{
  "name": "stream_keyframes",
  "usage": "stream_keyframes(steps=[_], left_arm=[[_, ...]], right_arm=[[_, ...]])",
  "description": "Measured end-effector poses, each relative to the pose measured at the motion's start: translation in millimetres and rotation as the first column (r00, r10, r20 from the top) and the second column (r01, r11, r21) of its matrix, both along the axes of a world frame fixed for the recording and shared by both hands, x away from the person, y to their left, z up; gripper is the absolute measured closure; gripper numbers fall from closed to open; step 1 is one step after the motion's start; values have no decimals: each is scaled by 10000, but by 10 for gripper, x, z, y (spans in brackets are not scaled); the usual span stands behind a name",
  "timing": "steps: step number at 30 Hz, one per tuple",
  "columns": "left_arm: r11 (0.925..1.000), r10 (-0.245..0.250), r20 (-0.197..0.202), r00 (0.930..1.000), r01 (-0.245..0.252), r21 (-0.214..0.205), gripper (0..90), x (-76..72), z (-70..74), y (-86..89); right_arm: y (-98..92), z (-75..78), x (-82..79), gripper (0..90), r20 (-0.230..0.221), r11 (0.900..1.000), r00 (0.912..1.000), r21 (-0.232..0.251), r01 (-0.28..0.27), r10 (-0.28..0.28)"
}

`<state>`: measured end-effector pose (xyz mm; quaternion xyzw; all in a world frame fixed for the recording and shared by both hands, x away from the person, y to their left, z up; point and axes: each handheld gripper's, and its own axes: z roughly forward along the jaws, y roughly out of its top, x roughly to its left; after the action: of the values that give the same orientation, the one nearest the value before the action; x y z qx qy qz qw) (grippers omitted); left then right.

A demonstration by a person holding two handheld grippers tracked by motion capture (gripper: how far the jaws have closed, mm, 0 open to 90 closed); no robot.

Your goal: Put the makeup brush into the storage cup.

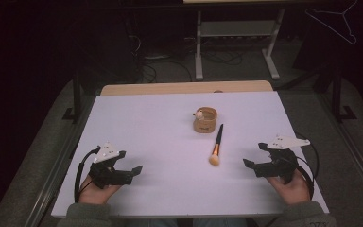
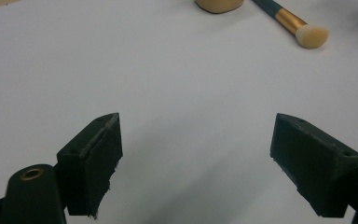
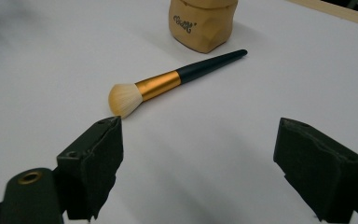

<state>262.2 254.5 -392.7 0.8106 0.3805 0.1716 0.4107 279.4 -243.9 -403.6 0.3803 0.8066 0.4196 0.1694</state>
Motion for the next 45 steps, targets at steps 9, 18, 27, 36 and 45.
stream_keyframes(steps=[9,18,27,36,45], left_arm=[[9999,-65,-36,10000,65,84,168,3,-12,-2],[9999,-50,-101,9999,51,106,170,1,-27,-18],[9998,-102,-103,9999,104,179,171,12,-32,8],[9999,-65,-165,9998,67,134,171,15,-37,8],[9998,-87,-213,9997,91,177,171,16,-37,11]], right_arm=[[19,-22,6,149,-93,10000,9999,7,-42,42],[67,-30,11,156,-166,10000,9998,-29,-79,79],[134,39,76,162,-228,9998,9997,-201,-52,47],[146,194,208,168,-584,9997,9981,-149,192,-201],[275,317,451,210,-1064,9992,9940,-330,238,-272]])
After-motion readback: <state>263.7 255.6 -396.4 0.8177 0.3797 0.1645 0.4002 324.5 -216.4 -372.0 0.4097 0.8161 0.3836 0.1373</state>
